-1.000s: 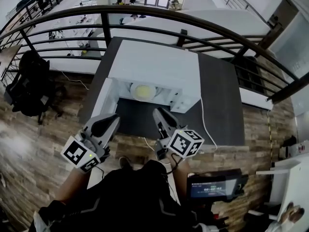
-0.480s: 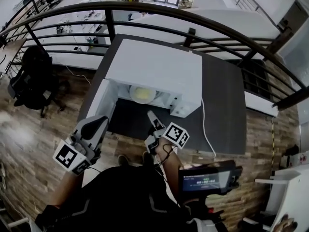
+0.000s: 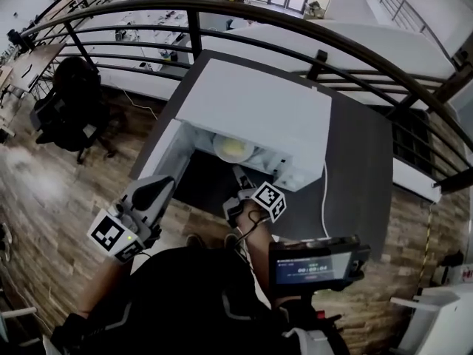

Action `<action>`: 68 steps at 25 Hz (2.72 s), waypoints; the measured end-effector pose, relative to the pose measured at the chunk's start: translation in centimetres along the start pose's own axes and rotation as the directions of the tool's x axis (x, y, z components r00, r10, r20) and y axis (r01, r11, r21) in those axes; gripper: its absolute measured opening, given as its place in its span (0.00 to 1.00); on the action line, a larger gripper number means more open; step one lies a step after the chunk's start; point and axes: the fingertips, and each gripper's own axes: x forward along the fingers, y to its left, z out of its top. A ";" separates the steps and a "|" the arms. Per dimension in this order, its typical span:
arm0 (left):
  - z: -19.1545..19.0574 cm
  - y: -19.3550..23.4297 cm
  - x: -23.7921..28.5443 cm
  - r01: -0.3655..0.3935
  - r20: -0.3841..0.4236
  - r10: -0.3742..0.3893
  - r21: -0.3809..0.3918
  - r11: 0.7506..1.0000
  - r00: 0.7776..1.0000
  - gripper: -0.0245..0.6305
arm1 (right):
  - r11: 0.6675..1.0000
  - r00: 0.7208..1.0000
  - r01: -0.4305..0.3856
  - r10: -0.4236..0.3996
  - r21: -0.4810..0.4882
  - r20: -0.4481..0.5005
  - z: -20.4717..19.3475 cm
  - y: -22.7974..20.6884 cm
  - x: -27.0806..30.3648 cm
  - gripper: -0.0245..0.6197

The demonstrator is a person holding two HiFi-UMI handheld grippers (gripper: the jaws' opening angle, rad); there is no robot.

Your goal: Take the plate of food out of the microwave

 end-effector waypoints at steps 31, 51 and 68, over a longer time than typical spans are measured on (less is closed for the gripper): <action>-0.5 3.0 -0.6 -0.112 -0.068 0.115 0.039 0.993 0.991 0.04 | 0.947 0.989 0.124 -0.143 0.297 0.044 1.0 -5.9 8.0 0.31; -0.9 2.5 -0.8 -0.084 -0.075 0.086 0.023 0.996 0.993 0.04 | 0.971 0.992 0.089 -0.106 0.220 0.065 1.0 -5.3 5.5 0.06; -0.1 1.6 -1.0 -0.015 -0.012 0.015 0.006 1.000 1.000 0.04 | 0.971 0.996 0.030 -0.009 0.236 -0.086 -3.3 0.5 -1.9 0.06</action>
